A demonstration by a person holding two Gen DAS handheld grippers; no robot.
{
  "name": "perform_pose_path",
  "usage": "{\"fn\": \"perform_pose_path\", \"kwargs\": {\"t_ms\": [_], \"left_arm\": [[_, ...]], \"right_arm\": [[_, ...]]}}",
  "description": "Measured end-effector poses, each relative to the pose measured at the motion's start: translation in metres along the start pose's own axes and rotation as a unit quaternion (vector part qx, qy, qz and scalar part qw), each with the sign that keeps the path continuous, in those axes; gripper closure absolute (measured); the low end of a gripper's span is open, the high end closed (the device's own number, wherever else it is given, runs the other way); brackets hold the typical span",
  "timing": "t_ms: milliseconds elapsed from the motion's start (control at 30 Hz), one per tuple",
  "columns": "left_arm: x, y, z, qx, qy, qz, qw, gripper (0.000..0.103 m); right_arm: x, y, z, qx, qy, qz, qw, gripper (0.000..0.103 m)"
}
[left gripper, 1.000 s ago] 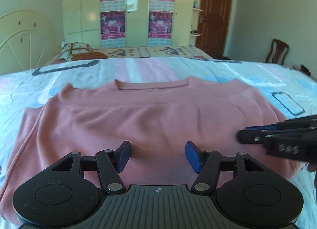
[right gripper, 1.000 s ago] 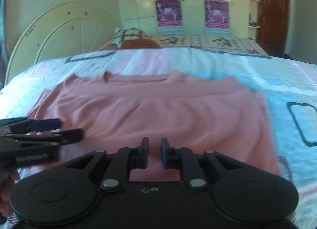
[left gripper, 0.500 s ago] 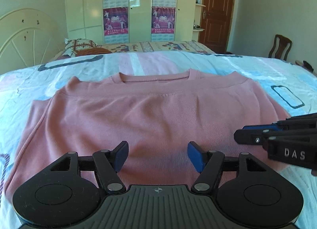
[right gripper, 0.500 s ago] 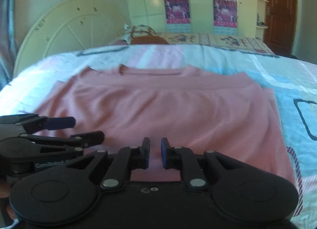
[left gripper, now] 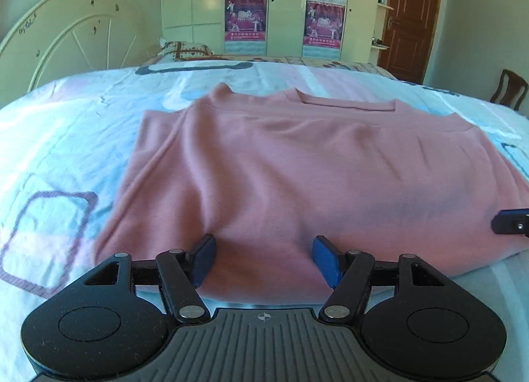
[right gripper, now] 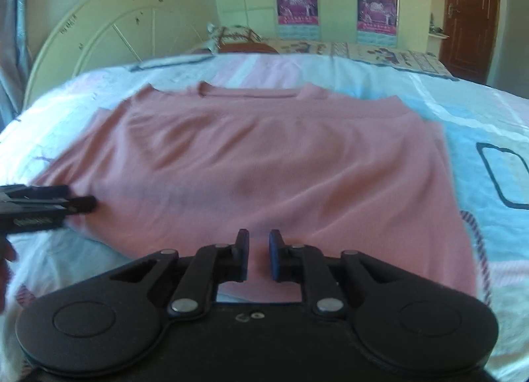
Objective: Fold small clothes
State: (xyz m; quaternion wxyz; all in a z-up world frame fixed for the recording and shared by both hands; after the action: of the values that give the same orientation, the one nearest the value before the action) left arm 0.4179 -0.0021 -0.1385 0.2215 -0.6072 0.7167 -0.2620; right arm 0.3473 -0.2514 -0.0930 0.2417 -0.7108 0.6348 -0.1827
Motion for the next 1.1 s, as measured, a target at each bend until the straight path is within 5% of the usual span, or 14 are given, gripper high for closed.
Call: {"fn": "perform_pose_path", "kwargs": {"t_ms": [233,333,533,667,1100], "left_arm": [[-0.035,0.015,-0.008,-0.001,-0.027,0.010,0.9996,0.038],[-0.034,0.015,-0.010,-0.003,-0.029,0.014,0.9995,0.038],[-0.029,0.006,-0.011,-0.004,-0.048,0.012,0.9988,0.038],[-0.042,0.014,-0.010,-0.012,-0.049,-0.002,0.9987,0.038],[-0.048,0.016,-0.009,-0.014,-0.053,-0.009,0.9984,0.037]], "right_arm": [[0.071,0.036,-0.024,-0.019,0.085,0.041,0.995,0.095],[0.098,0.053,-0.033,-0.017,0.076,0.082,0.994,0.096],[0.100,0.037,-0.042,0.014,0.080,0.091,0.993,0.088],[0.109,0.046,-0.026,-0.022,0.091,0.078,0.993,0.092],[0.101,0.044,-0.025,-0.015,0.082,0.088,0.993,0.090]]}}
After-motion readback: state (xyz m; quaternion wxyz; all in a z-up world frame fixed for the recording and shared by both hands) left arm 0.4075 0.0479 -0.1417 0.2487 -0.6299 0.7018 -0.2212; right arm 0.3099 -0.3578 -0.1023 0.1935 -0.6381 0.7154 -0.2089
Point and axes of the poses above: each gripper's, at about its wrist camera, not at the fingertips, and z roughly the way its jaws point, x to its right, y to its underside, the point moved 7 cm from there along z, roughly the way its jaws point, and after that the axes turned 7 degrees about -x, right-handed, at the moved point
